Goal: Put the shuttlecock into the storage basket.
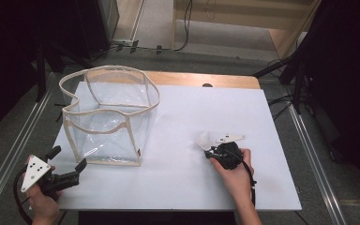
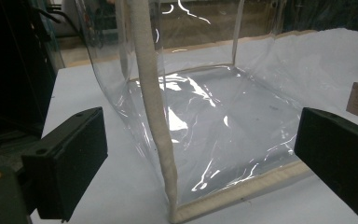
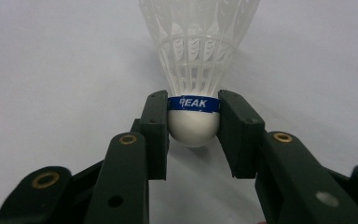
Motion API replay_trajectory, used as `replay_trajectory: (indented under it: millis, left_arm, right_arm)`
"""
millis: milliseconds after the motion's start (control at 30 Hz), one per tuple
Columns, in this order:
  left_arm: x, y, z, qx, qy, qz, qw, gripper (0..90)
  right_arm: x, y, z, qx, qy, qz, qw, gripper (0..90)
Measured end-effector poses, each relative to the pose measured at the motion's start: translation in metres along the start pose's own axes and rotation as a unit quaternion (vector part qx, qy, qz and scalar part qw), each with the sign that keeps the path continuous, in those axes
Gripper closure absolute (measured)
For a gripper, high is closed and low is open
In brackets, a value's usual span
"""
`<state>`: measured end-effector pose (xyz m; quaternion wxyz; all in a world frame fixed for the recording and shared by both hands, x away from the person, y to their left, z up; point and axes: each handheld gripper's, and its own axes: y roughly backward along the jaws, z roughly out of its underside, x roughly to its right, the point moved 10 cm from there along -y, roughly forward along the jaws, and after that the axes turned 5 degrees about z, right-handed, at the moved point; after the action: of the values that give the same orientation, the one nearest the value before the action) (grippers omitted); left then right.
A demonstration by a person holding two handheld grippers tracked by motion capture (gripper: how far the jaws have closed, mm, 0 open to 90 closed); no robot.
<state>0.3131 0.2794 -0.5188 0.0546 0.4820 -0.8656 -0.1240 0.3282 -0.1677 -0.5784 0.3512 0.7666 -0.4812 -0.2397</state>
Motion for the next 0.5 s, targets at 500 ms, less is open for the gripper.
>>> replay_trajectory:
  millis: [500]
  left_arm:
    - [0.001,0.000,0.001,-0.001,-0.005,-0.003,1.0000,3.2]
  right_arm:
    - [-0.001,0.016,-0.017,0.029,0.005,-0.028,0.9992,62.6]
